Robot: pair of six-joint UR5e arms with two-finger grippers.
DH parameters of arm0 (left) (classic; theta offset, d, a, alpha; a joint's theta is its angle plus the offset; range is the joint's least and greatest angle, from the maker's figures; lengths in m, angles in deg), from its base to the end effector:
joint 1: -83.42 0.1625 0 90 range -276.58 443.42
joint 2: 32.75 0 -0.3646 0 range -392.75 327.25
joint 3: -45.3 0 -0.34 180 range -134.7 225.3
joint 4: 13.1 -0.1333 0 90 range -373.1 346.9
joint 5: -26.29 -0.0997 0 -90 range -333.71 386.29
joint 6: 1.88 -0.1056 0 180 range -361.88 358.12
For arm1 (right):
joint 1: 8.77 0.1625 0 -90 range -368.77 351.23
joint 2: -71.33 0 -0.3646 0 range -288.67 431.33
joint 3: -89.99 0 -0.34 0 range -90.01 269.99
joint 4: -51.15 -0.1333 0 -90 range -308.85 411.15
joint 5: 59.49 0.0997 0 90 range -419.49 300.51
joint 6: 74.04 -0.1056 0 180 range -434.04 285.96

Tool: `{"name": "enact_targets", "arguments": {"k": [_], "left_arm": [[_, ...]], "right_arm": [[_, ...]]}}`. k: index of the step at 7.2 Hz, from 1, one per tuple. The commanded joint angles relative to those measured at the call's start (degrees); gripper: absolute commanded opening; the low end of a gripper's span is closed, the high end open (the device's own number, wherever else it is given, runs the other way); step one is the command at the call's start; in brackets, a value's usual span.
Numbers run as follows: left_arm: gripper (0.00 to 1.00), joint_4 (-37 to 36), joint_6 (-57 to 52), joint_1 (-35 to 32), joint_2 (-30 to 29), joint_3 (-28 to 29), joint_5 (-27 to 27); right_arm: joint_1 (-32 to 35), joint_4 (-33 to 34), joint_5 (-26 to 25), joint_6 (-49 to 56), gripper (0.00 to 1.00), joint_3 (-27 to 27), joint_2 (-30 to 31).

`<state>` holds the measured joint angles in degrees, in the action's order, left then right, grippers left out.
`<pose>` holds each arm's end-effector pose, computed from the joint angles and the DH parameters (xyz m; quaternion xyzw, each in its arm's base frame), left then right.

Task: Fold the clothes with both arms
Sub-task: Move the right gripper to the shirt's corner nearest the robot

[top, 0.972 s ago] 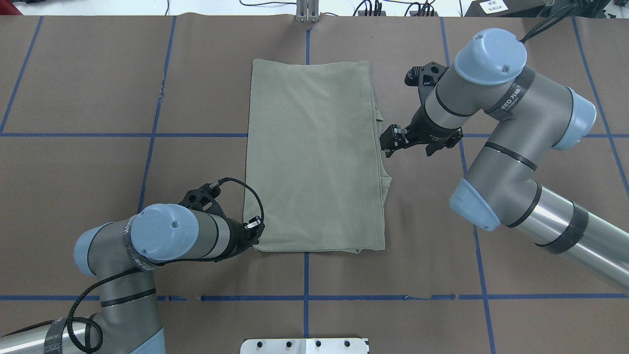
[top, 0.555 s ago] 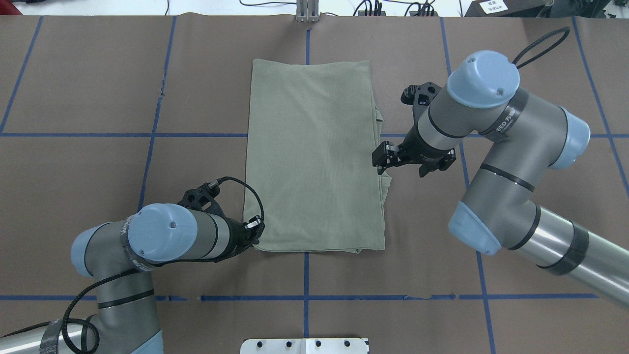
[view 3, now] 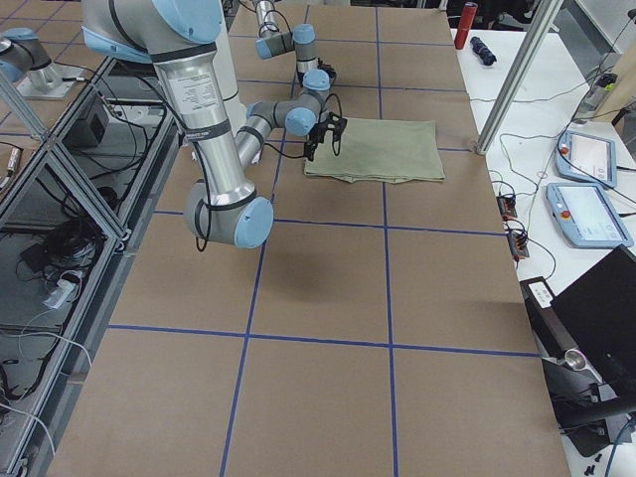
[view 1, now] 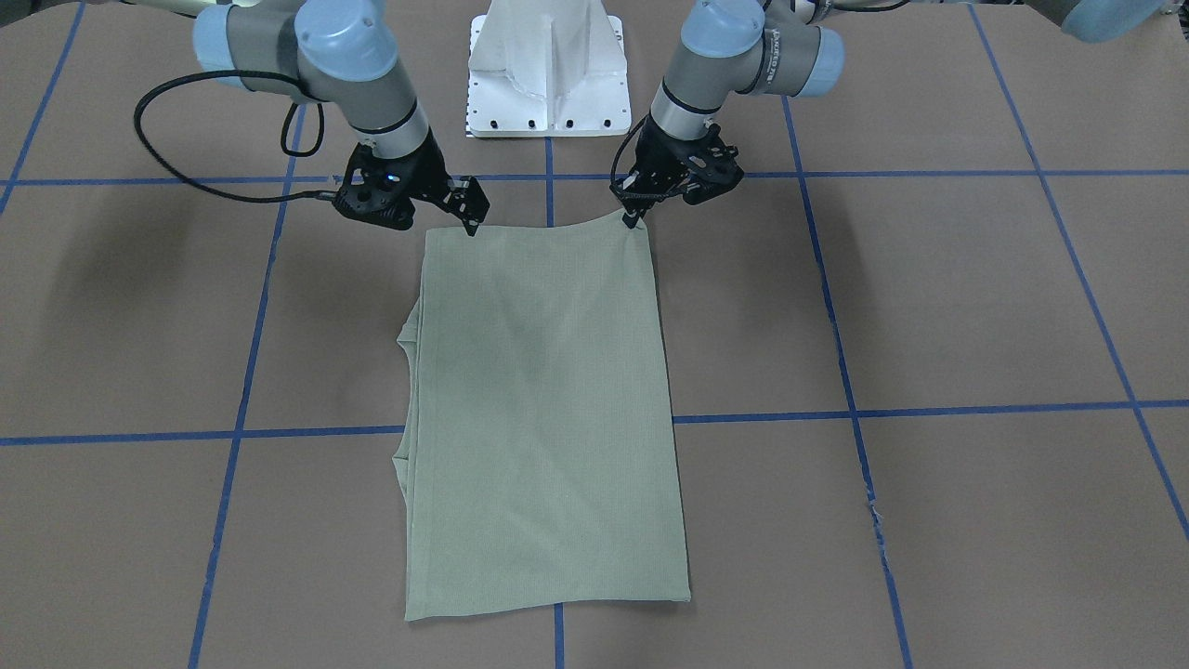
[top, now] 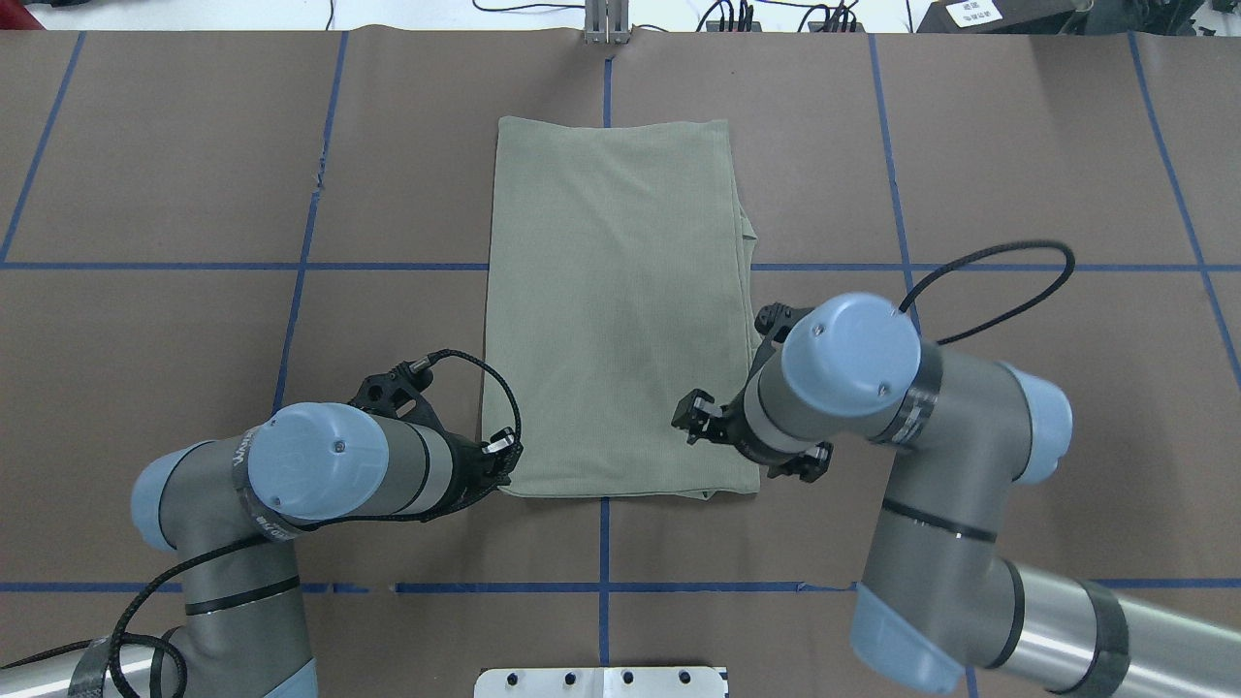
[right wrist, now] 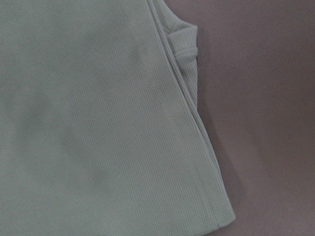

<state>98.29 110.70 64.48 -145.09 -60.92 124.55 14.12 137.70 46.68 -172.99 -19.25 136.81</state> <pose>0.4770 -0.2886 0.2538 -0.0782 0.4961 -0.2726 0.8207 -0.4562 -0.3054 0.2548 -0.0798 -0.4092 0.1947 0.8879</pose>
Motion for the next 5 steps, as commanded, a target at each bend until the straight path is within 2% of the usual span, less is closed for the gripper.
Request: {"name": "enact_targets", "arguments": {"k": [1, 4, 5], "left_arm": [[0.0, 0.0, 0.0, 0.1, 0.0, 0.0, 0.0], [0.0, 0.0, 0.0, 0.2, -0.1, 0.0, -0.1], [0.0, 0.0, 0.0, 0.2, 0.0, 0.0, -0.1]], "right_arm": [[-8.2, 1.9, -12.3, -12.2, 1.0, 0.8, 0.2], [-7.5, 2.3, -12.6, -21.7, 1.0, 2.0, 0.0], [-7.6, 2.3, -12.6, -21.8, 1.0, 3.5, -0.3]]}}
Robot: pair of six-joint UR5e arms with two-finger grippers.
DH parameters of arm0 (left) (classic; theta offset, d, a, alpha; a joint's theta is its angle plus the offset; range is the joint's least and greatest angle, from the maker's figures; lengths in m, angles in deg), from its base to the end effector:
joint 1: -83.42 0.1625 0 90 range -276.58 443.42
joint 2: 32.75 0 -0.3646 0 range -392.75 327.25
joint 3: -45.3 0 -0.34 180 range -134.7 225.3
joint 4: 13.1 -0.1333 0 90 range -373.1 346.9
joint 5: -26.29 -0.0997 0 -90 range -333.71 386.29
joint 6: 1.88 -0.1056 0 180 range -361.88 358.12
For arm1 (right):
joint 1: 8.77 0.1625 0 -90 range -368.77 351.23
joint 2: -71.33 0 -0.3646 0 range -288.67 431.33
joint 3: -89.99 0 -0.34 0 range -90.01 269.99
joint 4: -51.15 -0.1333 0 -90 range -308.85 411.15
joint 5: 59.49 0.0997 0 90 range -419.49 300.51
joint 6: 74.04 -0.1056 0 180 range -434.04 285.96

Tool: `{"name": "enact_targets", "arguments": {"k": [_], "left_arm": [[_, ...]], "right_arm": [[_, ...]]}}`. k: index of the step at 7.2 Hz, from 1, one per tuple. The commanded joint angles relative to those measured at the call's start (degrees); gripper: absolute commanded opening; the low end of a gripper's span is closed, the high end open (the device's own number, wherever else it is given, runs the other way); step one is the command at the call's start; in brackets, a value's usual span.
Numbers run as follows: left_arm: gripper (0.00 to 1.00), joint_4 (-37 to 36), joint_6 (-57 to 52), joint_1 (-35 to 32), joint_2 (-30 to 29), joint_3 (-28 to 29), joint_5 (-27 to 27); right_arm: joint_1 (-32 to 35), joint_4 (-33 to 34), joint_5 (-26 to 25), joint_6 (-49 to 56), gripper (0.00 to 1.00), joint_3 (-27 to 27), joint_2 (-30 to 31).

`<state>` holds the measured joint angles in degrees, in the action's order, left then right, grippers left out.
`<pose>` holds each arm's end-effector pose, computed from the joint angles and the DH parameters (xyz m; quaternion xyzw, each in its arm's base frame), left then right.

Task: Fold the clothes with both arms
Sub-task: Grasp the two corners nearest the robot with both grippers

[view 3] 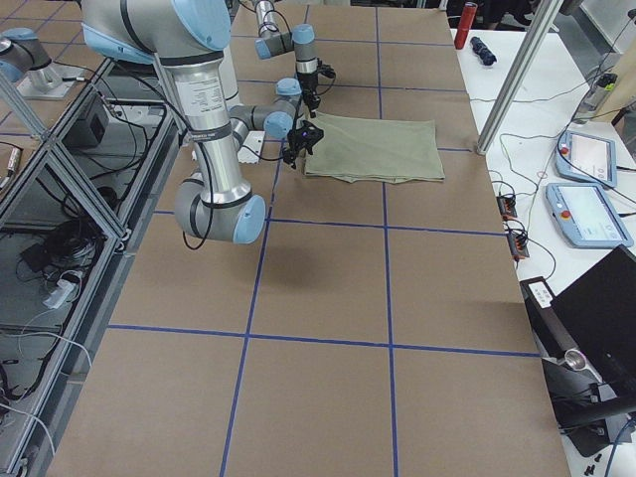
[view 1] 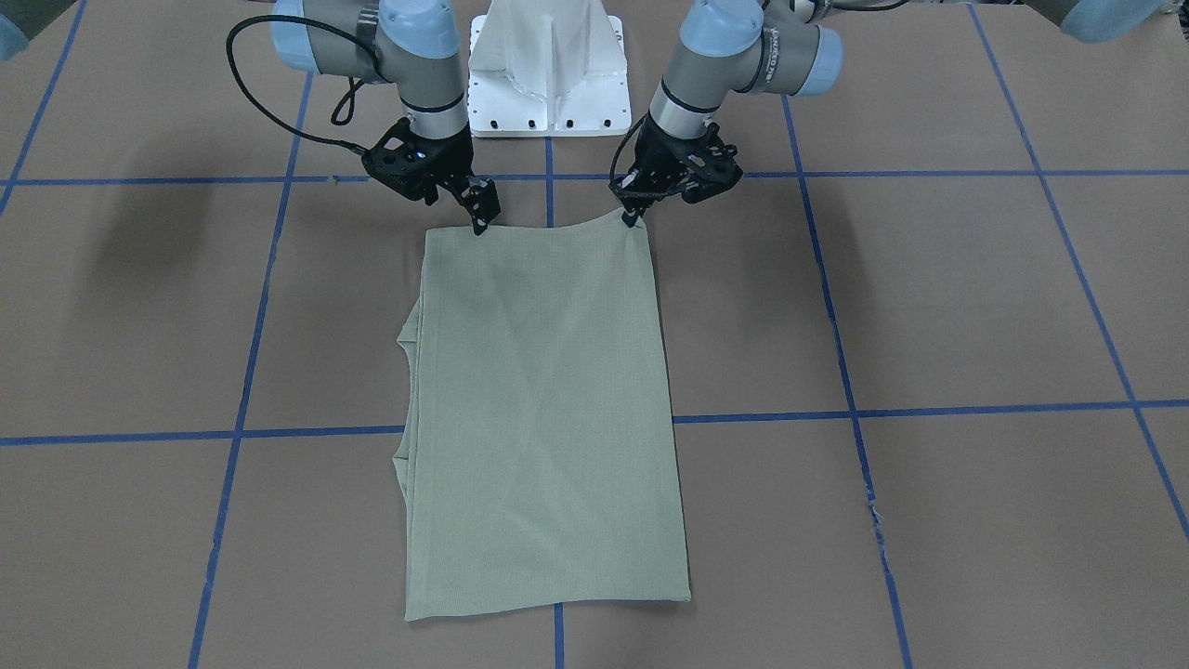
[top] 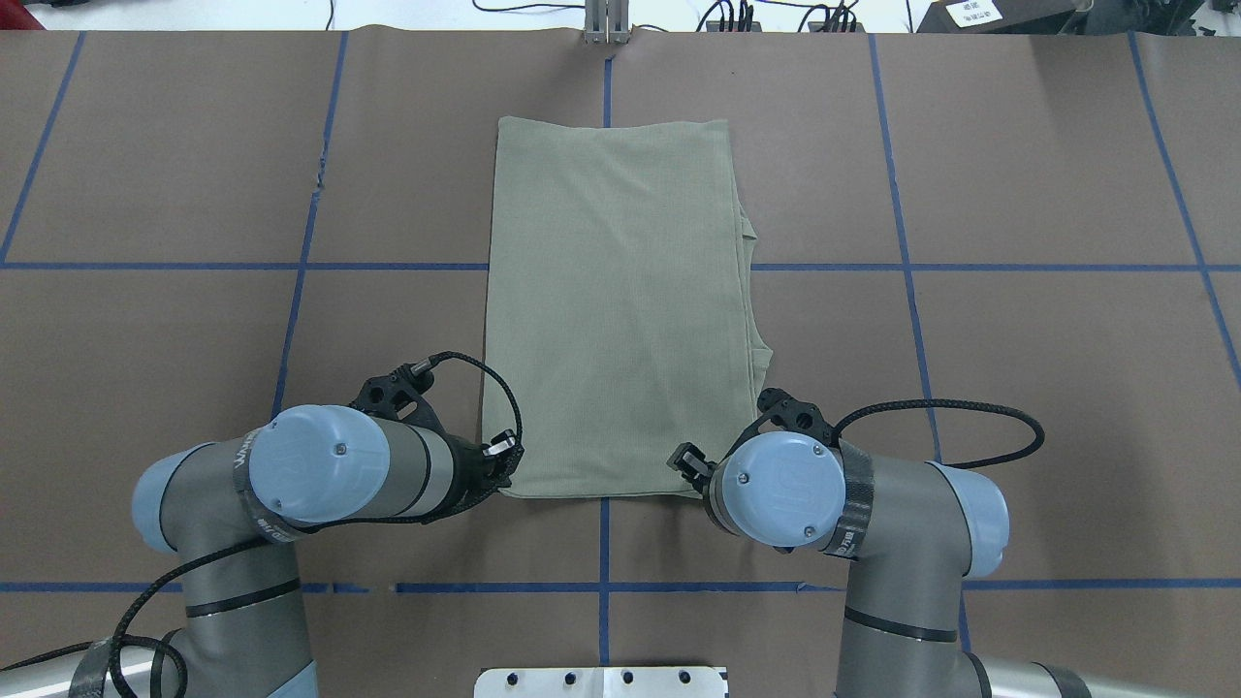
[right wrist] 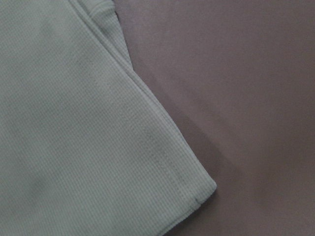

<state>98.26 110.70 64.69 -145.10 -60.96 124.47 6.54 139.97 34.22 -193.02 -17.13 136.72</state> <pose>0.4779 -0.2869 0.2535 -0.0785 0.4961 -0.2714 0.8210 -0.4974 -0.2673 0.2770 -0.0734 -0.3594 0.3397 0.8661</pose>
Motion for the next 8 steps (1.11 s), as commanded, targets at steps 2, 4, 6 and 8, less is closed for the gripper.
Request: {"name": "enact_targets", "arguments": {"k": [2, 4, 6, 8], "left_arm": [[0.0, 0.0, 0.0, 0.0, -0.1, -0.1, 0.0], [0.0, 0.0, 0.0, 0.0, -0.1, 0.0, 0.0], [0.0, 0.0, 0.0, 0.0, 0.0, -0.1, 0.0], [0.0, 0.0, 0.0, 0.0, 0.0, -0.1, 0.0]], "right_arm": [[0.5, -0.5, -0.2, -1.7, 1.0, 2.6, -0.5], [0.5, 0.0, 0.1, -1.7, 1.0, 2.7, -0.5], [0.1, 0.0, 0.1, -1.8, 1.0, 2.7, -0.4], [-0.3, 0.0, -0.1, -2.0, 1.0, 2.6, -0.2]]}}
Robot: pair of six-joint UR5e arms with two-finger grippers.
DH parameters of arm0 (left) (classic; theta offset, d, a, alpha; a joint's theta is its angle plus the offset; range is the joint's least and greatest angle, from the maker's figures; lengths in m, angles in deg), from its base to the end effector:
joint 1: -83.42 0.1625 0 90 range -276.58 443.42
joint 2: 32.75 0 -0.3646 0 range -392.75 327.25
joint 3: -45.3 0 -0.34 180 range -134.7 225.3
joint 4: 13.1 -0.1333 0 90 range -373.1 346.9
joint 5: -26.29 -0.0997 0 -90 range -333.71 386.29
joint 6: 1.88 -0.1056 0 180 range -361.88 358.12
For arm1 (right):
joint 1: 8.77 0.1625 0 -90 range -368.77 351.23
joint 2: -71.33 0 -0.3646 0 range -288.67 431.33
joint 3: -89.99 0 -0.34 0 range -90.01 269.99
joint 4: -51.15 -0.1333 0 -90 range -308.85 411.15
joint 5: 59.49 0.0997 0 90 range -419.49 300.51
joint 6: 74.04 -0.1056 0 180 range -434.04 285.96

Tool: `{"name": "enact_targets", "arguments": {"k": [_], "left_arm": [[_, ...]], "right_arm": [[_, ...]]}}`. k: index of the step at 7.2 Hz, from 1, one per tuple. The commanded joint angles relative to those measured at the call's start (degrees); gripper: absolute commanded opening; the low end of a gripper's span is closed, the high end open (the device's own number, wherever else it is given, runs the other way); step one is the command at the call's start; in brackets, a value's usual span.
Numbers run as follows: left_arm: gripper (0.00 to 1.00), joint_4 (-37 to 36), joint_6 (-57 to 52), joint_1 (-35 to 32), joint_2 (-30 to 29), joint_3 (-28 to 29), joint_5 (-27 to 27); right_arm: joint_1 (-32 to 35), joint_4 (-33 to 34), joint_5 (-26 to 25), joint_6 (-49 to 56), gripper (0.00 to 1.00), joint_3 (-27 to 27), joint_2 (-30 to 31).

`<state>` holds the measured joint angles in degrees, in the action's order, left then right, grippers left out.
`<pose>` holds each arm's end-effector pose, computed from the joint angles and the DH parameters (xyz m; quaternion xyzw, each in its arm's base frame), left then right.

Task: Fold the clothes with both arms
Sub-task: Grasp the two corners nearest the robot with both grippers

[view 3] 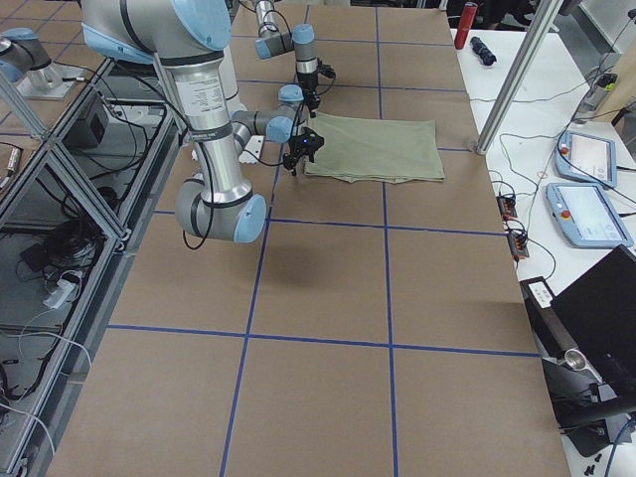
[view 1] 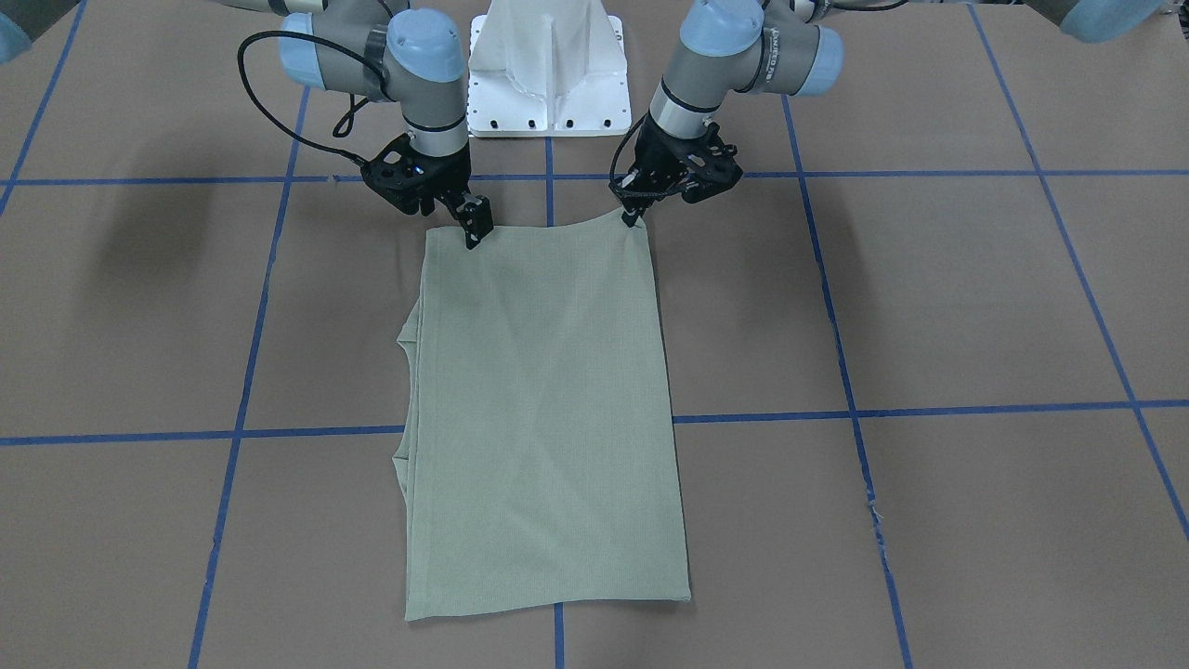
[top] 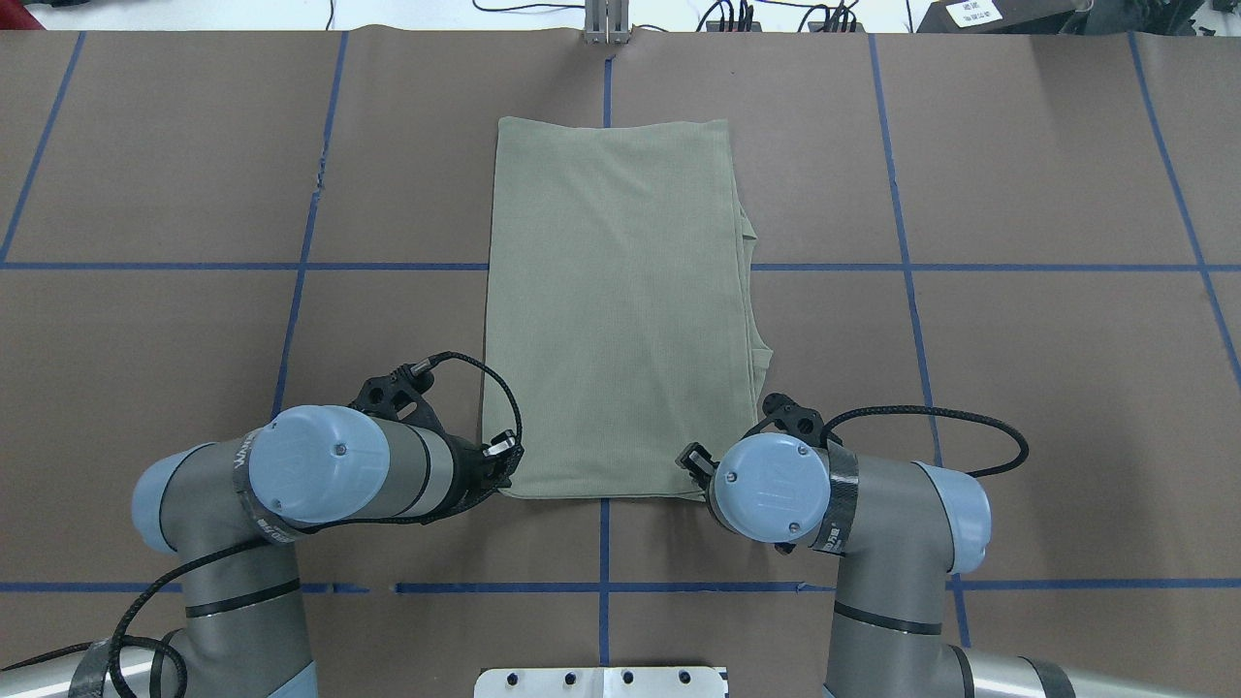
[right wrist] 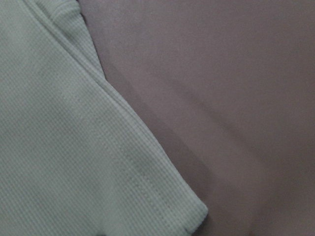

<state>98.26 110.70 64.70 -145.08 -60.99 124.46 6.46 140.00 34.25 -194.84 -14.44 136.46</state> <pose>0.4778 -0.2868 0.2535 -0.0785 0.4962 -0.2713 0.8210 -0.5078 -0.2693 0.2934 -0.0771 -0.3382 0.3563 0.8676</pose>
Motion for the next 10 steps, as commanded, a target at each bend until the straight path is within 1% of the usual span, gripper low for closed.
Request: {"name": "enact_targets", "arguments": {"k": [1, 2, 3, 5, 10], "left_arm": [[0.0, 0.0, 0.0, 0.0, 0.0, 0.0, 0.0], [0.0, 0.0, 0.0, 0.0, 0.0, 0.0, 0.0], [0.0, 0.0, 0.0, 0.0, 0.0, 0.0, 0.0], [0.0, 0.0, 0.0, 0.0, 0.0, 0.0, 0.0], [0.0, 0.0, 0.0, 0.0, 0.0, 0.1, 0.0]], "right_arm": [[-0.2, 0.0, -0.4, -1.4, 0.73, -0.4, 0.3], [-0.3, 0.0, -1.3, -1.5, 0.28, -0.5, 0.1], [-0.2, 0.0, -1.4, -1.5, 0.0, -0.5, 0.0], [-0.2, 0.0, -3.5, -1.6, 0.0, -0.5, -0.3], [-0.1, 0.0, -3.4, -1.5, 0.0, -1.5, -0.5]]}}
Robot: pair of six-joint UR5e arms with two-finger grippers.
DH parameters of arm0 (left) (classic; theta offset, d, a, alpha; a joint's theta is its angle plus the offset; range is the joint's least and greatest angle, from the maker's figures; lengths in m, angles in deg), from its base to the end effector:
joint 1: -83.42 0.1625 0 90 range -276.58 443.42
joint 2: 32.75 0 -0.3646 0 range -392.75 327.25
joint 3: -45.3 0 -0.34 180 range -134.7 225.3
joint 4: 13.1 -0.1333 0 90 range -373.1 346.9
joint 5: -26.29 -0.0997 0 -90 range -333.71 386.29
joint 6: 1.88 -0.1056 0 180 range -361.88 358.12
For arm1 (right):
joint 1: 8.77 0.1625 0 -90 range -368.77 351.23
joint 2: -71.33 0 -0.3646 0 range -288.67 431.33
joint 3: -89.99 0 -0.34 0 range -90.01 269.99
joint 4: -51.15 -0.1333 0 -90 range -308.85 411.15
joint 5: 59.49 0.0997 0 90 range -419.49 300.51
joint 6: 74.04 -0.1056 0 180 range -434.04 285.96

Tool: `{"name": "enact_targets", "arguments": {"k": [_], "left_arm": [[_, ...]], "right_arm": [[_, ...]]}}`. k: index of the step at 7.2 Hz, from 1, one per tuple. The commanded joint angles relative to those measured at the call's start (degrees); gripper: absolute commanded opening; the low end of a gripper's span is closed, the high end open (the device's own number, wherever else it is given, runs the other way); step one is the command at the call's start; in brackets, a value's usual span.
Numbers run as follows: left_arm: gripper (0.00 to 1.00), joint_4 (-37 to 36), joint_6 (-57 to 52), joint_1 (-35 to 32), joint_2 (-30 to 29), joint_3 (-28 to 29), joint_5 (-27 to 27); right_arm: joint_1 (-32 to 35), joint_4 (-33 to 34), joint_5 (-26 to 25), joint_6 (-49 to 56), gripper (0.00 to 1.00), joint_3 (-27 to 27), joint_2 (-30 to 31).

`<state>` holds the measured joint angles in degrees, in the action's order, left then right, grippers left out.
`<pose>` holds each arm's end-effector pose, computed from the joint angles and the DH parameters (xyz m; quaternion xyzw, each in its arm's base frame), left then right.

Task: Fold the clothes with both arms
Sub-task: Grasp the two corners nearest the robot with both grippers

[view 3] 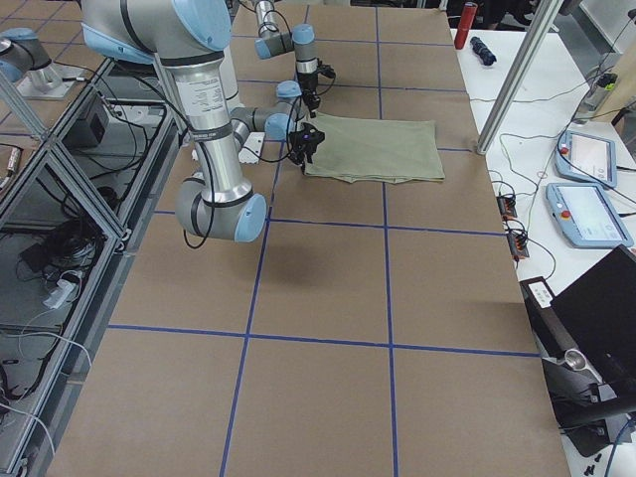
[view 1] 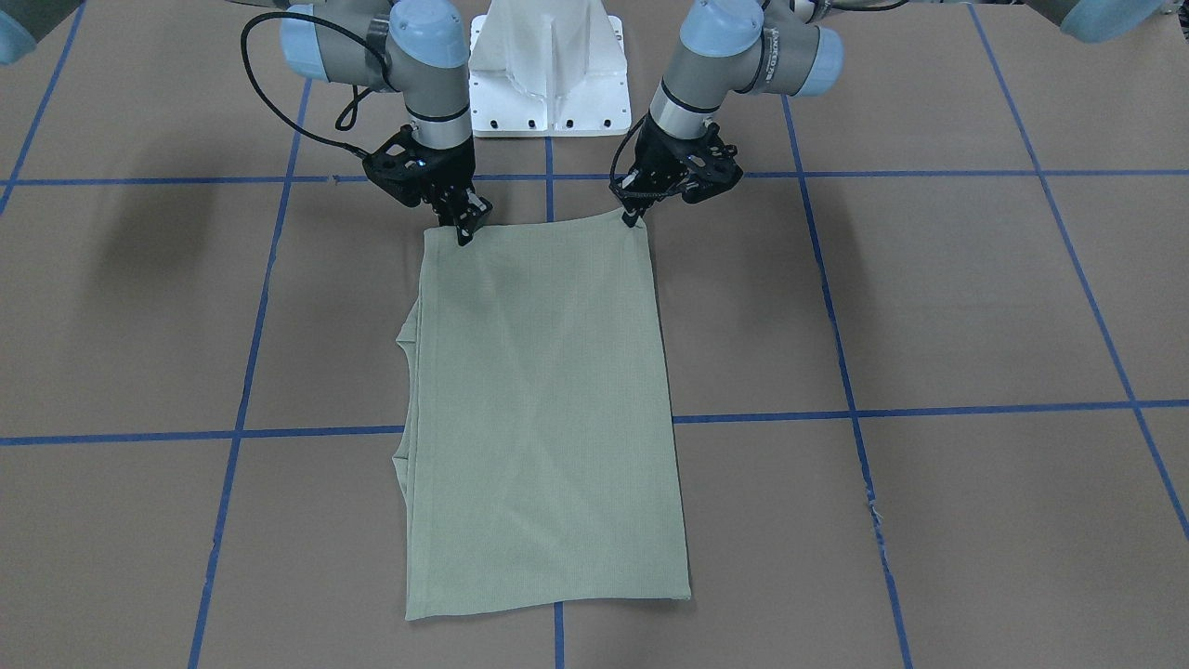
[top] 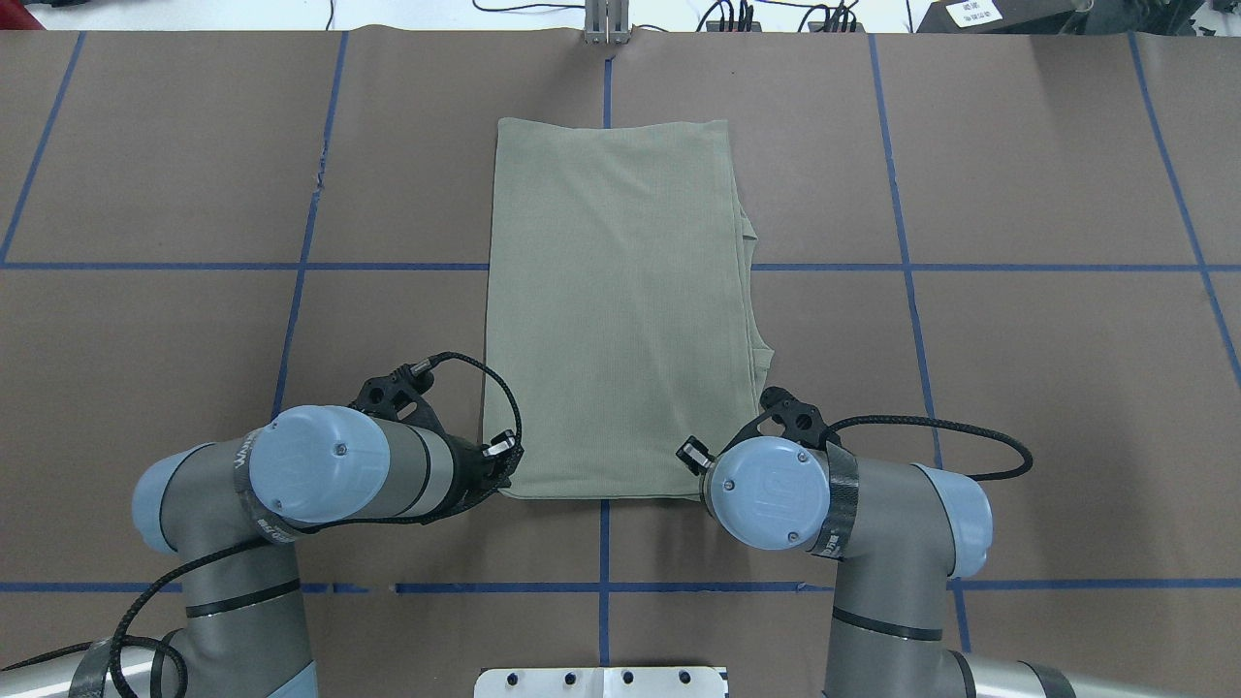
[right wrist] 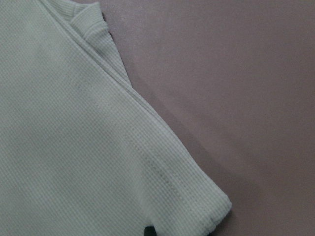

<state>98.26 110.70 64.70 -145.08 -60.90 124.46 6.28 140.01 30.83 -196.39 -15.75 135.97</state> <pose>0.4781 -0.2869 0.2542 -0.0785 0.4955 -0.2715 0.8213 -0.5036 -0.2728 0.2796 -0.0568 -0.3558 0.3740 0.8546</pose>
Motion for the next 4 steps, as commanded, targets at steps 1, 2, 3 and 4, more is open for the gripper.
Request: {"name": "enact_targets", "arguments": {"k": [1, 2, 3, 4], "left_arm": [[0.0, 0.0, 0.0, 0.0, 0.0, 0.0, 0.0], [0.0, 0.0, 0.0, 0.0, -0.1, 0.0, 0.0], [0.0, 0.0, 0.1, 0.0, -0.2, -0.1, 0.0], [0.0, -0.9, 0.3, 0.1, 0.1, -2.8, 0.1]], "right_arm": [[0.2, 0.0, 0.0, 0.0, 0.0, -0.6, 0.0], [0.3, 0.0, 0.2, 0.1, 0.0, -1.3, 0.0], [0.3, 0.0, 0.5, 0.1, 0.0, -1.8, 0.0], [0.4, -0.1, 0.6, 0.4, 0.0, -2.1, 0.1]]}}
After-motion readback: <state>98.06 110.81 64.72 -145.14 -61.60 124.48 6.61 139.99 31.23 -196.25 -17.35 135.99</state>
